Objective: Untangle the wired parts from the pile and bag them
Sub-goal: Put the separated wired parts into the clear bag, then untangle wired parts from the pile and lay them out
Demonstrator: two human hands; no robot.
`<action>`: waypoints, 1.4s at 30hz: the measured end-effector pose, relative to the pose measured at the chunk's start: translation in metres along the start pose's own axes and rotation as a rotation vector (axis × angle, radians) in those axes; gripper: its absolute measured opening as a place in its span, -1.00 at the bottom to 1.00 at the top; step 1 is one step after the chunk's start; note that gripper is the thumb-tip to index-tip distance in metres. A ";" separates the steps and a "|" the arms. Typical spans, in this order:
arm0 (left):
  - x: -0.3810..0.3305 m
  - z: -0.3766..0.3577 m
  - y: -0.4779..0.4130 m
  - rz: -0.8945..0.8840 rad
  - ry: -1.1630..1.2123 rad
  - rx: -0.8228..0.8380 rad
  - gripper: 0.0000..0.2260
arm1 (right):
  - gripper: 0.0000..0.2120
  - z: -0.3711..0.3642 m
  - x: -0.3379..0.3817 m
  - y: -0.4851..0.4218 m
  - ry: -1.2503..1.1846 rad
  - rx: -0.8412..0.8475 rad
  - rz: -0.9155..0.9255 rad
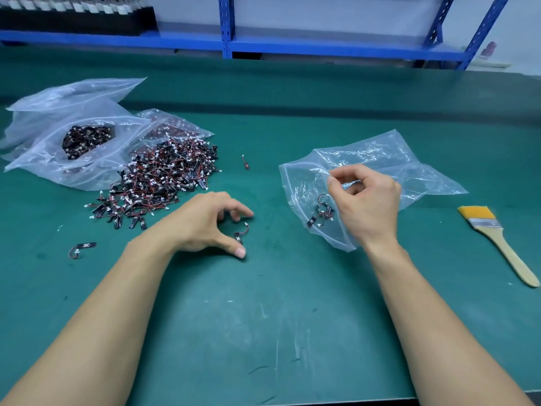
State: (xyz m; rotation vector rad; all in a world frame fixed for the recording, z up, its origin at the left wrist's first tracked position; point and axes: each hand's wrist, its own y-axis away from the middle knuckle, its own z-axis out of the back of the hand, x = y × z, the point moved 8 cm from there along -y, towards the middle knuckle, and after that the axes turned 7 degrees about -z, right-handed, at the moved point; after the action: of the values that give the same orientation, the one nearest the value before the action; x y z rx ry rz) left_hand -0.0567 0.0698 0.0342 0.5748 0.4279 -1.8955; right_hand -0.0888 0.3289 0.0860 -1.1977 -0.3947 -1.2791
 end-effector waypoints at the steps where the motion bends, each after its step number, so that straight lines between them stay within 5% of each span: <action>1: 0.004 -0.001 0.001 0.006 0.004 0.005 -0.43 | -0.93 0.000 -0.001 0.000 0.000 0.002 -0.003; 7: 0.007 -0.001 -0.005 -0.015 0.081 -0.078 -0.82 | -0.91 0.002 -0.006 -0.003 -0.008 0.008 -0.037; 11: -0.004 -0.010 -0.010 -0.054 -0.011 -0.104 -0.88 | -0.90 0.001 -0.008 -0.004 -0.007 0.019 -0.047; 18: -0.079 -0.024 -0.051 -0.226 0.001 -0.454 -0.93 | -0.93 -0.002 -0.005 -0.003 -0.027 0.037 -0.015; 22: -0.082 -0.037 -0.059 -0.243 -0.098 -0.402 -0.64 | -0.89 -0.003 -0.005 -0.003 -0.035 0.038 -0.008; 26: -0.085 -0.043 -0.054 -0.334 -0.283 -0.321 -0.84 | -0.87 -0.007 -0.004 -0.001 -0.032 0.050 0.001; 29: -0.097 -0.060 -0.063 -0.385 -0.436 -0.228 -0.78 | -0.86 -0.006 -0.003 -0.001 -0.045 0.050 0.001; 37: -0.105 -0.080 -0.063 -0.470 -0.345 -0.101 -0.60 | -0.96 -0.006 -0.006 -0.001 -0.039 0.060 -0.034; 42: -0.086 -0.063 -0.048 -0.437 -0.309 -0.108 -0.70 | -0.73 -0.018 -0.014 0.000 0.211 0.241 -0.054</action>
State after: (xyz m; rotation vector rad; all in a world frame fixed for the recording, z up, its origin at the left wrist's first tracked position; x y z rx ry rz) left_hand -0.0608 0.1863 0.0334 0.1124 0.4758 -2.3148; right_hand -0.1006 0.3210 0.0674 -0.8457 -0.4151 -1.3476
